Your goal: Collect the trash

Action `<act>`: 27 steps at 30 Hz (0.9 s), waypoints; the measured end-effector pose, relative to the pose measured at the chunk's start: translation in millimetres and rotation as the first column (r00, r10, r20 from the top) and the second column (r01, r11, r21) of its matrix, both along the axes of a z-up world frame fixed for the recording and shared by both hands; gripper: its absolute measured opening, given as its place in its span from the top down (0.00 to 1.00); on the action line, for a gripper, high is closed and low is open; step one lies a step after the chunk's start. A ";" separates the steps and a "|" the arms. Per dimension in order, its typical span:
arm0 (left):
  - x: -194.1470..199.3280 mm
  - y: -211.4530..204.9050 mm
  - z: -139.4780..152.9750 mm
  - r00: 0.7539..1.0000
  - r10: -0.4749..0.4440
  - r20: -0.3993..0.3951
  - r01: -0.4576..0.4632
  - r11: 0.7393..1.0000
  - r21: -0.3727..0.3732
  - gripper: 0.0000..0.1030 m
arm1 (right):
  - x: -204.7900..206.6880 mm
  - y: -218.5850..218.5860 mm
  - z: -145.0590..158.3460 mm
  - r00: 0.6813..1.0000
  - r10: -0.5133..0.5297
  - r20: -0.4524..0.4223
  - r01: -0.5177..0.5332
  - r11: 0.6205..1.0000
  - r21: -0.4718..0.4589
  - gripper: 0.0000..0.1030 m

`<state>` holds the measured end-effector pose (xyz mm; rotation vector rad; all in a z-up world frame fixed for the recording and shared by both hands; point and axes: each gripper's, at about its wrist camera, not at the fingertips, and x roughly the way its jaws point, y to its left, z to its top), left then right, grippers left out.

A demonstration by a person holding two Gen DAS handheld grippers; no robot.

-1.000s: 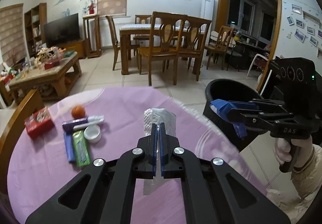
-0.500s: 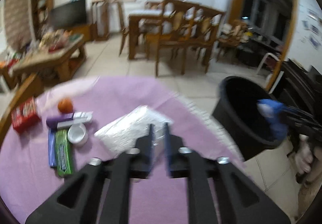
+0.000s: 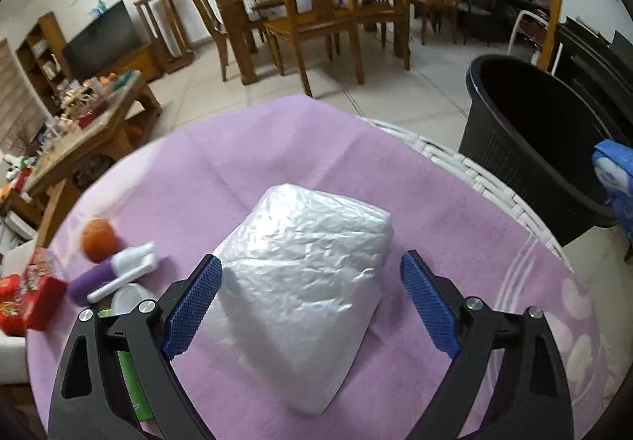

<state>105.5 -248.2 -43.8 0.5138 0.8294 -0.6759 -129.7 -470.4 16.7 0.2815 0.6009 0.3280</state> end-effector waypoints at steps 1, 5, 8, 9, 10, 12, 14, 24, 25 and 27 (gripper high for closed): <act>0.7 0.1 -3.4 1.000 -0.001 -0.003 0.001 1.000 0.000 0.23 | 0.0 0.7 -0.2 1.000 0.001 -0.002 -0.001 1.000 -0.003 0.70; -4.7 11.8 1.6 1.000 0.006 -0.012 -0.007 0.996 -0.088 0.41 | 4.0 0.7 1.8 1.000 -0.002 -0.003 0.002 1.000 -0.007 0.70; -13.5 16.6 10.1 1.000 0.006 -0.010 -0.008 0.992 -0.123 0.50 | 6.8 -3.4 1.1 1.000 -0.006 -0.003 0.006 1.000 0.000 0.70; -16.4 16.1 13.3 1.000 0.003 -0.013 -0.005 0.990 -0.143 0.51 | 7.3 -4.3 0.8 1.000 -0.009 -0.001 0.009 1.000 0.006 0.70; -19.6 16.5 16.9 1.000 0.001 -0.015 -0.003 0.987 -0.161 0.52 | 7.7 -5.6 0.3 1.000 -0.011 0.001 0.011 1.000 0.014 0.70; -28.0 12.8 24.9 1.000 -0.013 -0.009 0.011 0.981 -0.192 0.54 | 5.6 -8.6 -0.9 1.000 -0.019 0.006 0.019 0.999 0.028 0.70; -38.9 5.3 33.8 0.999 -0.035 0.011 0.036 0.977 -0.211 0.56 | 5.4 -15.4 -1.0 0.999 -0.035 0.010 0.034 0.999 0.039 0.70; -83.7 -58.0 67.7 0.982 -0.181 0.054 0.189 0.935 -0.299 0.63 | -16.5 -67.4 3.8 0.986 -0.159 0.043 0.156 0.985 0.074 0.70; -85.3 -65.7 68.2 0.980 -0.192 0.054 0.199 0.932 -0.304 0.63 | -19.6 -76.6 4.1 0.982 -0.183 0.045 0.179 0.981 0.077 0.70; -89.8 -81.9 68.1 0.975 -0.216 0.044 0.219 0.922 -0.319 0.63 | -24.3 -90.6 3.6 0.975 -0.217 0.046 0.213 0.974 0.080 0.70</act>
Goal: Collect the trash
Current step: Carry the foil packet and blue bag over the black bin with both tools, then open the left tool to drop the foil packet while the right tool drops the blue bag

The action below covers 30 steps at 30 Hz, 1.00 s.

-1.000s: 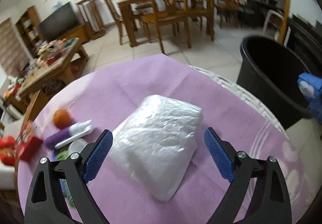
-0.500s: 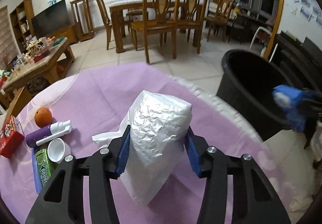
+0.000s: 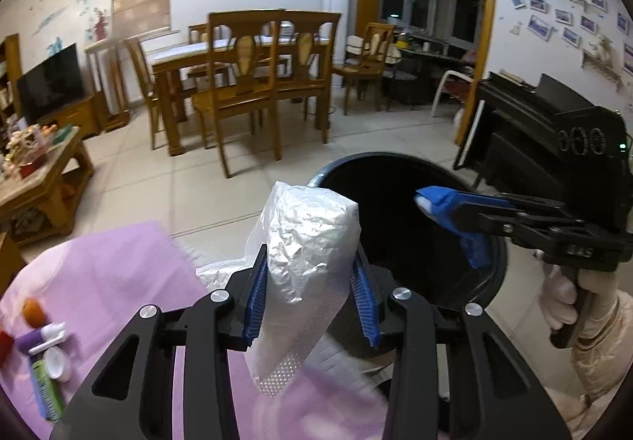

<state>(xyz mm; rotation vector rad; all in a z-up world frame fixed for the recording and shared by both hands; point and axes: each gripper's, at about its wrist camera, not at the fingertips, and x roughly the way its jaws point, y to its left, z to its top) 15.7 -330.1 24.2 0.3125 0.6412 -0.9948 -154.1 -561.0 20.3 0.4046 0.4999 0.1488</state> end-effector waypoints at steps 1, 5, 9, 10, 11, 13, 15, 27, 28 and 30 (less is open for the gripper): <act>-2.1 -6.9 -0.4 1.000 -0.012 -0.010 0.011 1.000 -0.007 0.63 | -3.2 -9.5 -0.5 1.000 -0.021 0.001 0.021 1.000 0.004 0.70; -12.8 -40.0 -6.3 0.998 -0.063 -0.031 0.063 0.998 -0.010 0.63 | -13.4 -40.8 -7.6 0.996 -0.087 -0.006 0.087 0.996 0.008 0.70; -23.3 -62.6 -13.6 0.993 -0.104 -0.047 0.104 0.995 -0.002 0.63 | -17.3 -70.6 -20.4 0.988 -0.149 -0.040 0.148 0.989 -0.004 0.70; -25.9 -68.4 -16.0 0.993 -0.111 -0.051 0.111 0.994 0.000 0.63 | -16.7 -78.8 -25.6 0.985 -0.165 -0.058 0.165 0.986 -0.002 0.70; -27.5 -74.4 -19.1 0.991 -0.118 -0.058 0.118 0.993 0.000 0.63 | -17.1 -84.4 -29.3 0.982 -0.176 -0.069 0.176 0.984 -0.001 0.70; -28.6 -81.4 -23.5 0.989 -0.128 -0.078 0.129 0.992 -0.002 0.63 | -17.6 -95.6 -38.3 0.977 -0.197 -0.087 0.198 0.980 0.003 0.70; -31.1 -92.1 -30.3 0.986 -0.138 -0.091 0.139 0.990 0.005 0.63 | -18.1 -105.9 -46.8 0.972 -0.213 -0.102 0.215 0.977 0.009 0.70; -33.5 -116.3 -58.3 0.978 -0.155 -0.140 0.164 0.985 0.055 0.63 | -3.7 -127.9 -66.0 0.962 -0.238 -0.134 0.241 0.971 0.002 0.70; -33.3 -116.1 -58.8 0.978 -0.156 -0.141 0.165 0.985 0.057 0.63 | -2.4 -128.6 -67.5 0.962 -0.239 -0.136 0.241 0.971 -0.001 0.70; -33.0 -119.3 -58.6 0.978 -0.157 -0.137 0.167 0.984 0.064 0.63 | 1.4 -126.8 -65.6 0.960 -0.242 -0.138 0.244 0.970 -0.004 0.70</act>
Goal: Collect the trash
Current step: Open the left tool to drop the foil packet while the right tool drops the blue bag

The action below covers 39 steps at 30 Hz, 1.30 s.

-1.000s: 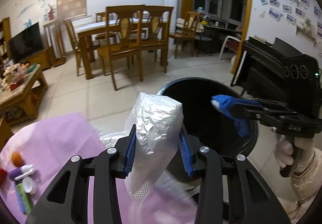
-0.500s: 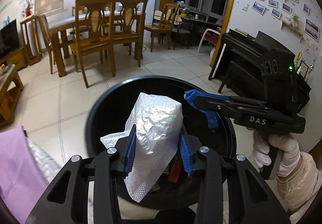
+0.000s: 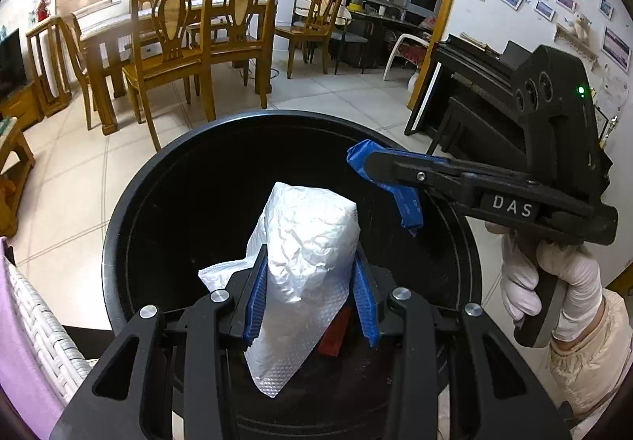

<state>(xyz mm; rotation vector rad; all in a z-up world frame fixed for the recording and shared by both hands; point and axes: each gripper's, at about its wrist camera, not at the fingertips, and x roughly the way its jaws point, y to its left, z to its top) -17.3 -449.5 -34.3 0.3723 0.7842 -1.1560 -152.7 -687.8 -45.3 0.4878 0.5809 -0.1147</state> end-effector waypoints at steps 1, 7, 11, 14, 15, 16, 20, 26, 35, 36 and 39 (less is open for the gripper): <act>-0.7 0.1 -0.6 1.000 -0.001 0.001 0.001 1.000 0.002 0.63 | 1.5 -0.5 -1.3 1.000 -0.001 -0.002 0.001 1.000 -0.002 0.70; -2.1 -5.4 -3.3 1.000 0.002 0.006 -0.002 1.000 0.014 0.63 | 8.0 2.7 -4.6 1.000 0.002 -0.012 -0.002 1.000 -0.005 0.70; -4.2 -5.4 -3.8 1.000 0.010 0.028 -0.010 1.000 0.023 0.60 | 11.7 3.6 -6.2 1.000 0.002 -0.013 -0.002 1.000 -0.005 0.66; -8.1 -6.9 -2.1 0.998 0.022 0.057 -0.023 0.999 0.034 0.59 | 11.2 5.2 -6.4 1.000 -0.005 -0.004 0.005 1.000 -0.001 0.51; -8.9 -6.2 -2.0 0.998 0.024 0.064 -0.027 0.999 0.035 0.57 | 11.7 5.3 -6.6 1.000 -0.007 0.000 0.007 1.000 0.000 0.49; -9.8 -5.8 -1.4 0.997 0.027 0.072 -0.029 0.999 0.035 0.52 | 12.6 5.9 -6.7 1.000 -0.008 0.003 0.008 1.000 0.001 0.49; -14.0 -0.8 2.8 0.992 0.050 0.115 -0.053 0.998 0.025 0.23 | 10.4 9.0 -6.3 1.000 -0.012 0.013 0.012 1.000 -0.001 0.43; -14.7 15.2 10.0 0.985 0.086 0.148 -0.086 0.996 -0.001 0.05 | 4.7 9.6 -3.0 0.999 -0.022 0.037 0.022 0.999 0.024 0.25; 5.6 71.0 22.4 0.975 0.184 0.122 -0.179 0.983 -0.048 0.05 | 8.2 31.1 9.1 0.998 0.001 0.060 -0.003 0.999 0.035 0.19; 9.5 79.9 23.7 0.973 0.199 0.120 -0.194 0.979 -0.053 0.05 | 10.1 36.3 10.4 0.998 0.010 0.062 -0.012 0.999 0.031 0.19; 21.8 110.5 24.8 0.961 0.252 0.116 -0.247 0.967 -0.058 0.05 | 20.5 53.9 17.8 0.997 0.046 0.067 -0.047 0.999 0.018 0.19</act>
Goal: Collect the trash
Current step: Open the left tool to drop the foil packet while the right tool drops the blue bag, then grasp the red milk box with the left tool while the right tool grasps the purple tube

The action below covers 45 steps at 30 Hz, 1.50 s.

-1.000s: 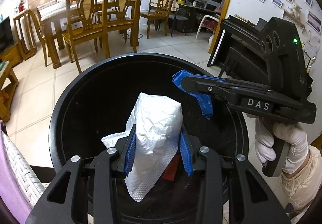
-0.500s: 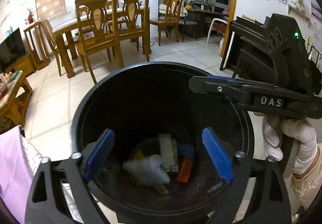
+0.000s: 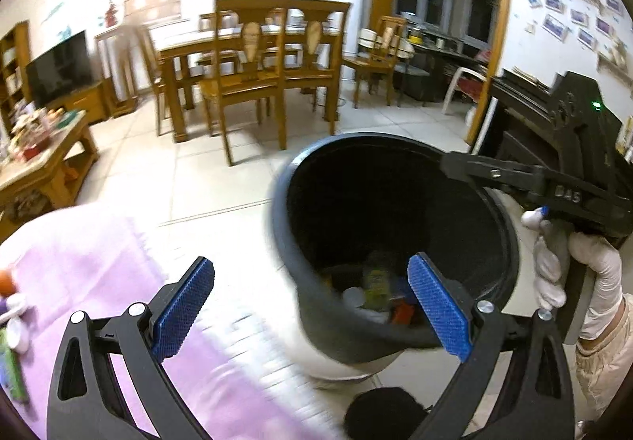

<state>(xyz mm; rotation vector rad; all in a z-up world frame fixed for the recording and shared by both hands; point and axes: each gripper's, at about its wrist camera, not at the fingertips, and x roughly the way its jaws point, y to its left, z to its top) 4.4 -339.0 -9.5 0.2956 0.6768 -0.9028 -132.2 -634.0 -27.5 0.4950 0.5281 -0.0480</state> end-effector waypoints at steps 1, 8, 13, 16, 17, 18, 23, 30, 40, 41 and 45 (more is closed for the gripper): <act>3.8 10.0 0.0 1.000 0.018 0.000 -0.018 1.000 -0.002 0.05 | 3.7 7.5 2.2 1.000 0.013 0.002 -0.013 1.000 -0.004 0.19; 46.4 107.8 0.2 0.981 0.190 -0.037 -0.191 0.981 -0.035 0.05 | 46.8 77.7 14.9 0.991 0.137 0.001 -0.136 0.990 -0.045 0.19; 72.6 178.7 5.4 0.952 0.304 -0.020 -0.305 0.952 -0.037 0.05 | 79.5 137.8 24.9 0.971 0.238 0.000 -0.237 0.968 -0.088 0.19; 94.1 227.0 13.7 0.928 0.372 0.012 -0.371 0.928 -0.032 0.05 | 102.9 179.3 32.9 0.952 0.307 -0.002 -0.305 0.945 -0.117 0.19; 101.1 240.0 16.9 0.922 0.387 0.031 -0.386 0.922 -0.023 0.05 | 112.2 196.1 35.6 0.942 0.334 -0.006 -0.332 0.934 -0.133 0.22; 105.8 249.6 18.9 0.916 0.397 0.049 -0.397 0.918 -0.012 0.05 | 119.7 210.0 38.5 0.934 0.356 -0.010 -0.354 0.924 -0.147 0.24; 149.5 300.8 25.9 0.894 0.422 0.153 -0.437 0.895 0.090 0.05 | 163.8 284.9 48.7 0.870 0.490 -0.061 -0.490 0.843 -0.223 0.37; 205.3 320.2 11.8 0.928 0.315 0.199 -0.360 0.895 0.262 0.05 | 227.0 391.6 49.4 0.746 0.642 -0.176 -0.659 0.674 -0.335 0.37; 220.5 310.1 -24.6 0.971 0.135 0.199 -0.205 0.895 0.397 0.05 | 307.2 473.5 21.1 0.589 0.731 -0.344 -0.798 0.462 -0.386 0.60; 221.5 308.8 -27.5 0.972 0.131 0.196 -0.200 0.895 0.398 0.05 | 311.8 479.2 17.4 0.578 0.733 -0.359 -0.806 0.444 -0.392 0.61; 225.1 308.4 -28.5 0.978 0.133 0.161 -0.182 0.919 0.351 0.06 | 326.3 490.0 2.7 0.560 0.721 -0.407 -0.819 0.408 -0.405 0.66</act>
